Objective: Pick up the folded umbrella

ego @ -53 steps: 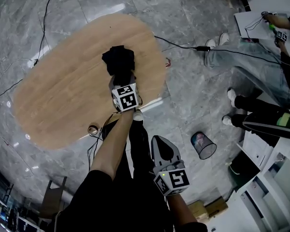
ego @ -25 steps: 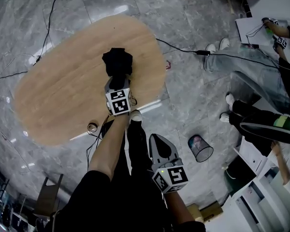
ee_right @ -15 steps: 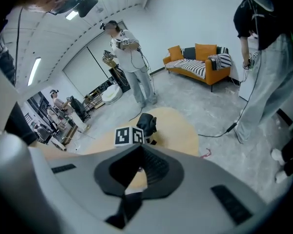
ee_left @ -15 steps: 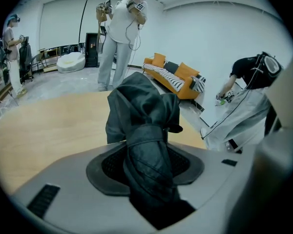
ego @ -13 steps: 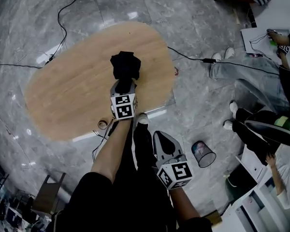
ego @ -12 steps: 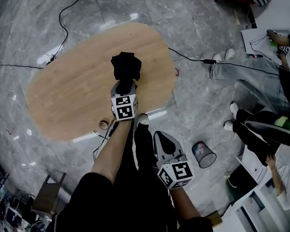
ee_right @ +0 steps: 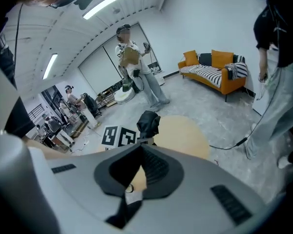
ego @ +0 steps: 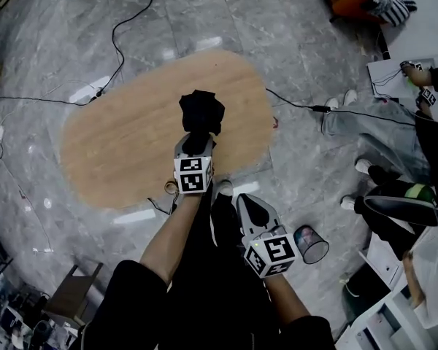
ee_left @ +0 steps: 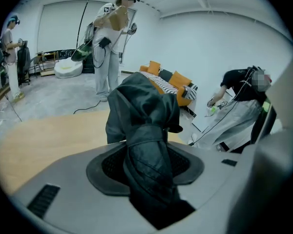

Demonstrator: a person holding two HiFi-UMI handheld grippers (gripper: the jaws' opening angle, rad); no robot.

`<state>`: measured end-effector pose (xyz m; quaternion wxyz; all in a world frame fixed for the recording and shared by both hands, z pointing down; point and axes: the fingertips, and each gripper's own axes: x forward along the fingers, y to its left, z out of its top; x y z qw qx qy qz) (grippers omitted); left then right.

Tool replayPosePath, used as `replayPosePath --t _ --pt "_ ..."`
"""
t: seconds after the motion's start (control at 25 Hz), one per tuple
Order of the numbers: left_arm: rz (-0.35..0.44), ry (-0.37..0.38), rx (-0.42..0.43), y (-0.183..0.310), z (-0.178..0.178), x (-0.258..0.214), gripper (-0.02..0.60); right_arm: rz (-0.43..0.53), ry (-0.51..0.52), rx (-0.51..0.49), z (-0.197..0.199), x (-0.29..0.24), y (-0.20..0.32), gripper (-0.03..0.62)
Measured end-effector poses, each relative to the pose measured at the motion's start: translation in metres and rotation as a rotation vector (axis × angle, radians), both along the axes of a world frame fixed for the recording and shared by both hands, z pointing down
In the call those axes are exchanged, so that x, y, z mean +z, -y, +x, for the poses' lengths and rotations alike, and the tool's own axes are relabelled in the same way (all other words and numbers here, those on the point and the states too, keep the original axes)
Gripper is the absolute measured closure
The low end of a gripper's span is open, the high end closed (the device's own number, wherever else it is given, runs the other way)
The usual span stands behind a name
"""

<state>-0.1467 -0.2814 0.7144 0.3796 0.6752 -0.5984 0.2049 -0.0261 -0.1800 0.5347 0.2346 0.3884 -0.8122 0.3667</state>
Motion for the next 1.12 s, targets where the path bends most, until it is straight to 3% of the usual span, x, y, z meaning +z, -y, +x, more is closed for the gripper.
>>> replayPosePath --t 0.52,1.12 --pt "0.07 -0.044 -0.018 -0.049 0.005 -0.109 0.381 0.113 0.069 -0.054 -0.009 -0.066 0.008 0.585" --pt "0.177 -0.057 -0.133 -0.127 -0.009 -0.212 0.38 0.195 0.153 -0.121 -0.015 -0.111 -0.021 0.585"
